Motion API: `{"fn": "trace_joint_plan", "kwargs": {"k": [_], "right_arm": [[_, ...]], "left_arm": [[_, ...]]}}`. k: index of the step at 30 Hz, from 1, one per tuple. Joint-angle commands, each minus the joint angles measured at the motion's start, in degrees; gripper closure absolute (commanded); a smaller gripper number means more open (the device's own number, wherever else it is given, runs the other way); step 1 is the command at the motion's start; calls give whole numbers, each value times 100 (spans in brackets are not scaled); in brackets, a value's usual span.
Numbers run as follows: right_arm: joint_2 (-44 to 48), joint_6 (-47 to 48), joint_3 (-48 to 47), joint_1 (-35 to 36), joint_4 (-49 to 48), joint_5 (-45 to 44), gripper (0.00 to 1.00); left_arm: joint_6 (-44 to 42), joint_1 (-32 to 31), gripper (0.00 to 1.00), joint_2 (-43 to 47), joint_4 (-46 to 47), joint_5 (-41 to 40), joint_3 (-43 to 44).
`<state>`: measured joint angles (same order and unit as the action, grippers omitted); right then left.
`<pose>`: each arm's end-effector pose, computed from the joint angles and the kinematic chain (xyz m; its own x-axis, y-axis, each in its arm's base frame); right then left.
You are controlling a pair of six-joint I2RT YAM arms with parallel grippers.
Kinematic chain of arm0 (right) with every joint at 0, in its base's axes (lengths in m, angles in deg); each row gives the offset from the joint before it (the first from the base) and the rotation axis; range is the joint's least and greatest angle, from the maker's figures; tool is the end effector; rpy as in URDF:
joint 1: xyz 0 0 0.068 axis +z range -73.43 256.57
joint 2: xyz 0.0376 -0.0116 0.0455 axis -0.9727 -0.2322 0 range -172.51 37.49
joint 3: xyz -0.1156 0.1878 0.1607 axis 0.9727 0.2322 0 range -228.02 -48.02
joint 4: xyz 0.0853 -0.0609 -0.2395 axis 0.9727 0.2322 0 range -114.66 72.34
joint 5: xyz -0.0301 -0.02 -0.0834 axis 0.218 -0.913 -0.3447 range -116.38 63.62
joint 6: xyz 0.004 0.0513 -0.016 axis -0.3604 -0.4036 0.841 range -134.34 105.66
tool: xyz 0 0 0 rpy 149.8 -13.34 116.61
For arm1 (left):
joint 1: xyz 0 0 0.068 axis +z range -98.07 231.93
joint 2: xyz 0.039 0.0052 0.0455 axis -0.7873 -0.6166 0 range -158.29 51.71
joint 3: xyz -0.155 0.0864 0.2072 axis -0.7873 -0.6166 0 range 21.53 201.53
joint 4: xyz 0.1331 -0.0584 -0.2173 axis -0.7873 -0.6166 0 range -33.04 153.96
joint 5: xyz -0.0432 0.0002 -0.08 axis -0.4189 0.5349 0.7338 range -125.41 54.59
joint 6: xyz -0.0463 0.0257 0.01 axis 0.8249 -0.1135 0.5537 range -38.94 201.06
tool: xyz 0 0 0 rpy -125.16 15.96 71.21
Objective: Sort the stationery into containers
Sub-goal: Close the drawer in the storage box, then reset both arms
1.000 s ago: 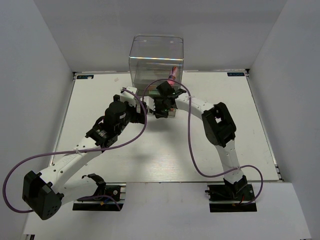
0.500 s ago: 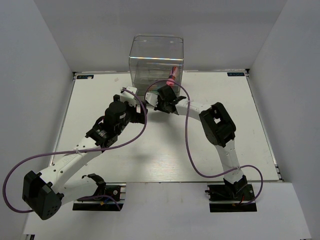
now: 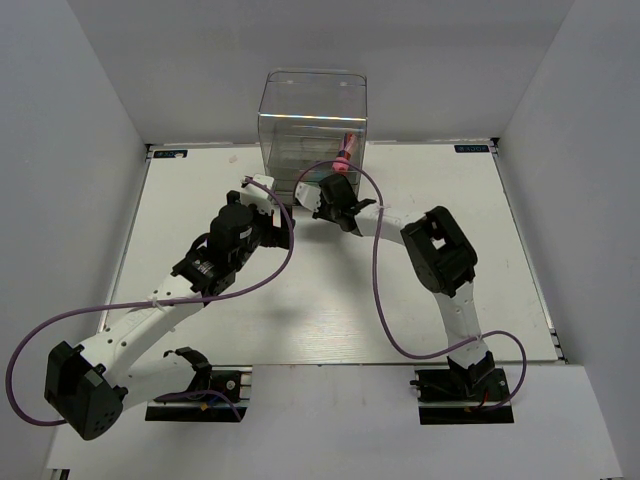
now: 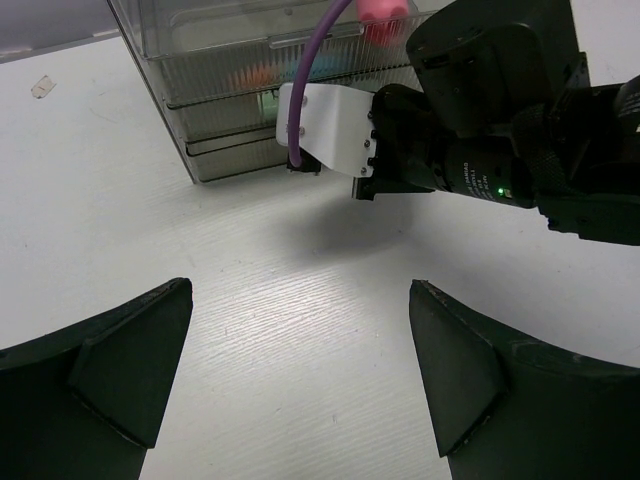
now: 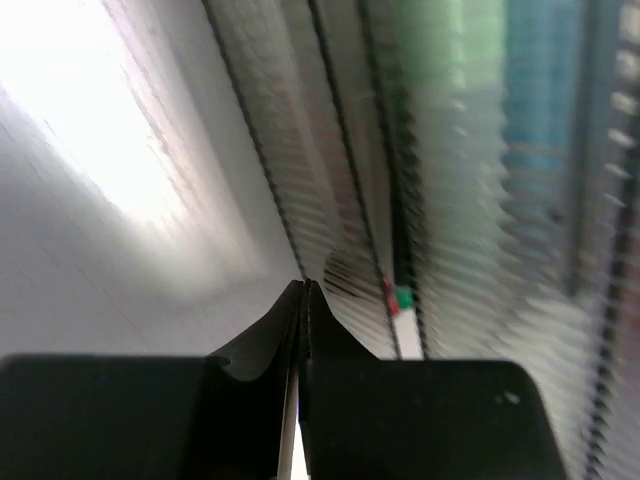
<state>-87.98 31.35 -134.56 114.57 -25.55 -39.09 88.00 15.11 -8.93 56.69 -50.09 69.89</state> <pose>0.3888 0.2937 0.1544 -0.0072 -0.8914 -0.4531 -0.6715 0.3401 -0.6583 0.2014 -0.1395 0.3138 -0.3128 0.0883 -0.9457 0.3535 0.9350 -0.0297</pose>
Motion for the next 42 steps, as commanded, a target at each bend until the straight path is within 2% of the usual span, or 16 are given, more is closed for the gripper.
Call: {"fn": "trace_joint_plan", "kwargs": {"k": [1,7,17,18,20,21,23,24,26,27,28,31,34,38,39,42], "right_arm": [[453,63,190,-12,-561,-257,100],[515,45,287,-29,-913,-618,100],[690,-95,409,-12,-712,-461,100],[847,-139,436,-12,-442,157,100],[1181,-428,629,-3,78,636,100],[1313,-499,760,-12,358,1578,100],[1937,-1009,971,-21,728,2208,98],[2443,-1410,1129,-47,817,2490,81],[2798,-1746,1523,-90,880,2642,61],[3252,-2357,1605,-91,862,2538,33],[3396,-2563,1675,-100,958,2293,25],[3888,-3205,1781,-108,1491,1913,17],[4484,-3462,2140,-117,1521,1500,13],[5277,-3322,2843,-117,892,1036,10],[5452,-3330,3358,-117,732,999,10],[6173,-3400,3862,-117,265,1156,10]], "left_arm": [[-17,17,1,158,68,-97,-28],[-17,17,1,158,68,-149,-28],[-17,17,1,158,68,-149,-28],[-17,17,1,158,68,-149,-28],[-17,17,1,158,68,-149,-28],[-17,17,1,158,68,-149,-28],[-17,17,1,228,120,-88,-28],[-17,17,1,228,120,-36,-80],[-70,17,1,368,181,105,-81],[-70,17,1,369,182,158,-142],[-70,17,1,439,234,158,-142],[-123,17,1,492,314,272,-256],[-175,17,1,553,366,404,-257],[-237,17,1,553,419,518,-309],[-298,17,1,553,419,518,-309],[-351,17,1,553,480,518,-370]]}}
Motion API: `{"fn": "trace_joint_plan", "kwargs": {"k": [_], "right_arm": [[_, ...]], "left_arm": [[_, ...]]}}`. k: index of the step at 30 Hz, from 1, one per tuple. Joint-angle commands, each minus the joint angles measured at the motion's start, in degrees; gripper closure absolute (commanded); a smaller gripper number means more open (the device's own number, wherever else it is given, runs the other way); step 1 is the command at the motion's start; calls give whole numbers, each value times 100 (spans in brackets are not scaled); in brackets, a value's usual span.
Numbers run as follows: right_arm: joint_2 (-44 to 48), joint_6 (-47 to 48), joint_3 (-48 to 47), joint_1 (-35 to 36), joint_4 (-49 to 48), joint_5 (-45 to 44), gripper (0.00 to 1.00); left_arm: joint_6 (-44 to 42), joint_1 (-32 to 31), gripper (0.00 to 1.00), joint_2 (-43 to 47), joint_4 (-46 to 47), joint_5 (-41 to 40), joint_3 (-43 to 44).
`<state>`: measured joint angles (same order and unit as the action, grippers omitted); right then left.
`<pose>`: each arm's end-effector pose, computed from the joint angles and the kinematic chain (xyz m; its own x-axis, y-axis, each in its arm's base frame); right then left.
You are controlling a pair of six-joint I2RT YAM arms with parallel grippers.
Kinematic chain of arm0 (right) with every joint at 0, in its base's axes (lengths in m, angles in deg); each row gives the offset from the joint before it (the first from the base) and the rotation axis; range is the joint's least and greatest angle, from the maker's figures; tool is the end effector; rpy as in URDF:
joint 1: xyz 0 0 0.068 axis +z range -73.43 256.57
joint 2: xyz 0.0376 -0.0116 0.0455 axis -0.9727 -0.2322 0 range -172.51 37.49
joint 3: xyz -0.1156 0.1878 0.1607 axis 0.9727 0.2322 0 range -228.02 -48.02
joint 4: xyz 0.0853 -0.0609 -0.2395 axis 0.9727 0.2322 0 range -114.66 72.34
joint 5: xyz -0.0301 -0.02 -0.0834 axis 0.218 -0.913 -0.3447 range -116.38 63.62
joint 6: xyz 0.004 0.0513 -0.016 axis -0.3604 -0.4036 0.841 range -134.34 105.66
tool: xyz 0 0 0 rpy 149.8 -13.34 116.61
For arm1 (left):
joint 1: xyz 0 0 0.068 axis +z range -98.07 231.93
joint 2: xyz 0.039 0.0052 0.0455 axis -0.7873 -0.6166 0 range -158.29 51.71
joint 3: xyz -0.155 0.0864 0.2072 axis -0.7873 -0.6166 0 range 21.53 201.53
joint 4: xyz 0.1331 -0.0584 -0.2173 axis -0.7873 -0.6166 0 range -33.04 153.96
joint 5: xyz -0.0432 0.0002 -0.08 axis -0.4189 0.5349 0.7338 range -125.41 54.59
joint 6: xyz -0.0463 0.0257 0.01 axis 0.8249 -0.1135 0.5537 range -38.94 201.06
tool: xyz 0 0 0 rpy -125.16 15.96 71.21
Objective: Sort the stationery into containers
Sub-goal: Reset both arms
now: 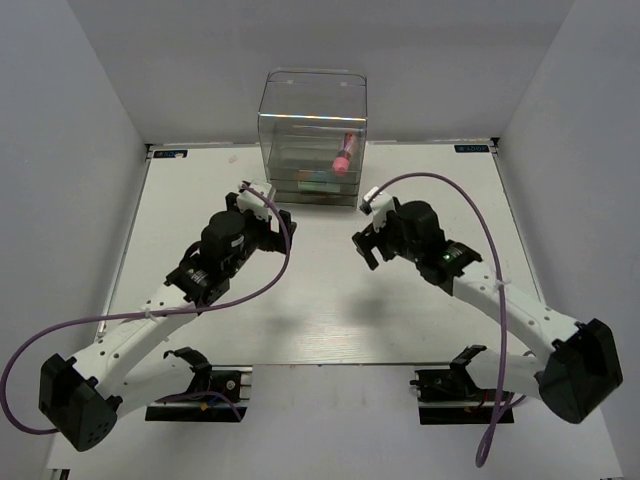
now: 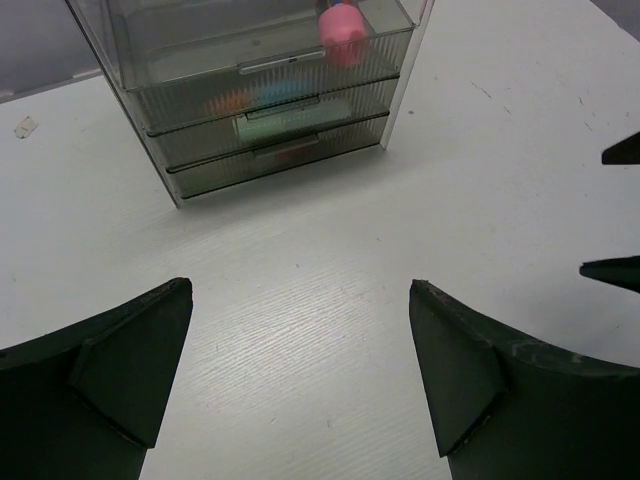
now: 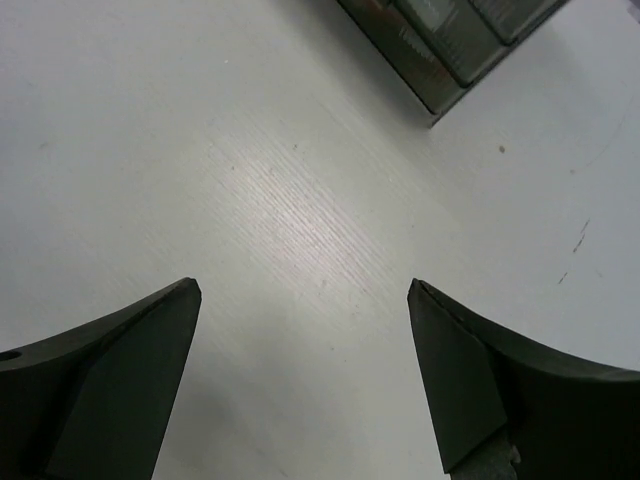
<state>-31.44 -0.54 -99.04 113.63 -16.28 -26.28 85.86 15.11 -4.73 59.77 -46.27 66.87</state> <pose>0.2194 0.1656 0.2932 -0.1992 -0.4493 -0.8709 -0.6707 0.7105 -0.2131 0.1890 -0.1331 0.3164 -0.2473 0.0826 -0.9654 0.4240 0.9051 -0.0312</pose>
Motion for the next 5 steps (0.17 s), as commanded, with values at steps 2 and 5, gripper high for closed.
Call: {"fn": "trace_joint_plan", "kwargs": {"k": [2,5], "right_arm": [[660,-334,462,-14,-759,-80,10],[766,-431,611,-15,-1084,-334,10]], "left_arm": [[-137,17,1,134,172,136,-69],[-137,17,1,134,172,136,-69]]}}
